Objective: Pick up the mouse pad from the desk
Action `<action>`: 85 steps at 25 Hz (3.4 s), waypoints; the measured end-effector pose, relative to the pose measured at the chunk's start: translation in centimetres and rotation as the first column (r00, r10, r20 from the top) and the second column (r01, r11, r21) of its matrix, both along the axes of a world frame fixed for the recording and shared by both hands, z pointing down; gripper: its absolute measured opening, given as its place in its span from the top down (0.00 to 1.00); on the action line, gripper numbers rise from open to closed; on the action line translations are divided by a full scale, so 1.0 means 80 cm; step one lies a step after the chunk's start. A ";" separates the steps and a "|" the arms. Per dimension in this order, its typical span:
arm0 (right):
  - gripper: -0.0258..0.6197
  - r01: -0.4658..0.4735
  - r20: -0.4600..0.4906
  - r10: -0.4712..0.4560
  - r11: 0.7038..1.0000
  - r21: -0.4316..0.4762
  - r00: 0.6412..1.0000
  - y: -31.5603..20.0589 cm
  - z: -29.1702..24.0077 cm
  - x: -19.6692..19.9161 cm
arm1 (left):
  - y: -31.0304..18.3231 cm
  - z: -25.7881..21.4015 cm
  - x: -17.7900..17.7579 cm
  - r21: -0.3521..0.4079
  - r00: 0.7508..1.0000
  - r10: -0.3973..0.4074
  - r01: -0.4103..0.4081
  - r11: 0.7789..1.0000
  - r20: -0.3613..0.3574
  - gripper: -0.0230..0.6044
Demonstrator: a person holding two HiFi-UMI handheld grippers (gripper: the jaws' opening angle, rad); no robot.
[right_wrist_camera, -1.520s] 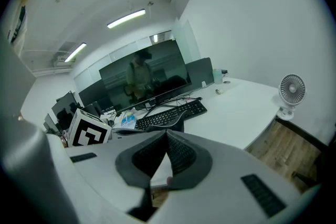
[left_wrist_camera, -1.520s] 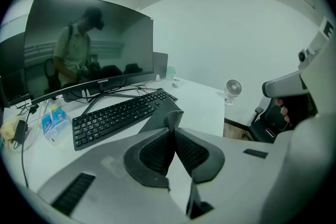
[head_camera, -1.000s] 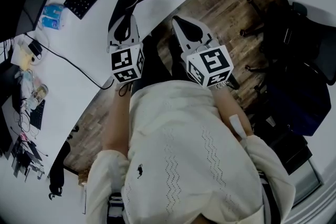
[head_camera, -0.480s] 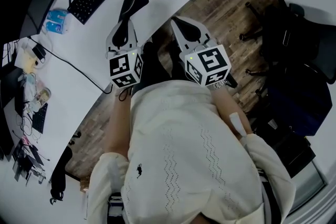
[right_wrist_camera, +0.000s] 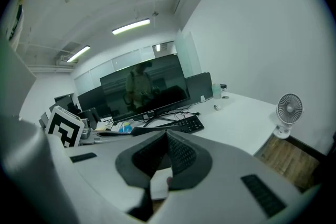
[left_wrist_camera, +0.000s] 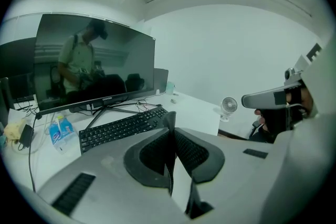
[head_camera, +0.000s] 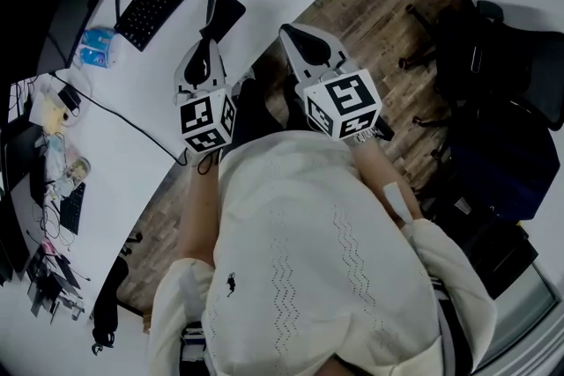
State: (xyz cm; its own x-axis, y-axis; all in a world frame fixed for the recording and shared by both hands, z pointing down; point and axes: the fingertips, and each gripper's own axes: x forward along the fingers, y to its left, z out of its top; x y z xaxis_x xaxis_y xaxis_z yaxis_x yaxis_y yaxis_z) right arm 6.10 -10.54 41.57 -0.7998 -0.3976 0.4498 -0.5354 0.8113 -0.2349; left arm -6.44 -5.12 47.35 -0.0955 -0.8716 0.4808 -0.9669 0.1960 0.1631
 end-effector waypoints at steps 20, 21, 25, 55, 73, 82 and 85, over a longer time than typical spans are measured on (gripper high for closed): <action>0.96 0.008 0.021 -0.009 0.998 0.064 1.000 0.000 -0.035 -0.006 | 0.001 -0.044 0.008 0.072 1.000 0.006 -0.006 0.997 -0.005 0.91; 0.96 0.007 0.020 -0.009 0.998 0.064 1.000 0.000 -0.036 -0.006 | 0.001 -0.046 0.010 0.076 1.000 0.009 -0.009 0.997 -0.007 0.91; 0.96 0.003 0.020 -0.004 0.998 0.068 1.000 0.000 -0.039 -0.004 | 0.000 -0.054 0.014 0.095 1.000 0.026 -0.025 0.995 -0.011 0.91; 0.96 -0.093 0.074 0.084 0.987 0.133 0.994 -0.048 -0.082 0.024 | -0.032 -0.150 -0.002 0.263 0.997 0.071 -0.076 0.962 0.030 0.91; 0.96 -0.069 0.168 0.015 0.946 0.318 0.986 -0.095 -0.196 0.002 | -0.067 -0.246 -0.040 0.396 0.994 0.024 -0.066 0.916 0.109 0.91; 0.96 -0.059 0.191 -0.019 0.916 0.396 0.981 -0.106 -0.247 0.001 | -0.077 -0.300 -0.045 0.445 0.987 0.036 -0.102 0.890 0.155 0.91; 0.96 -0.066 0.202 -0.020 0.909 0.411 0.979 -0.108 -0.259 0.002 | -0.077 -0.315 -0.046 0.461 0.985 0.040 -0.114 0.880 0.167 0.91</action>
State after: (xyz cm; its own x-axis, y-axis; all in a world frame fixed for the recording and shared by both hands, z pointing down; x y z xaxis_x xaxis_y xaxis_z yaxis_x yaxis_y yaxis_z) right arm 6.29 -19.17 20.84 -0.8430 -0.5327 0.0750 -0.5330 0.8459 0.0167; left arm -10.08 -11.30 22.13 -0.0565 -0.9984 0.0013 -0.9959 0.0565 0.0707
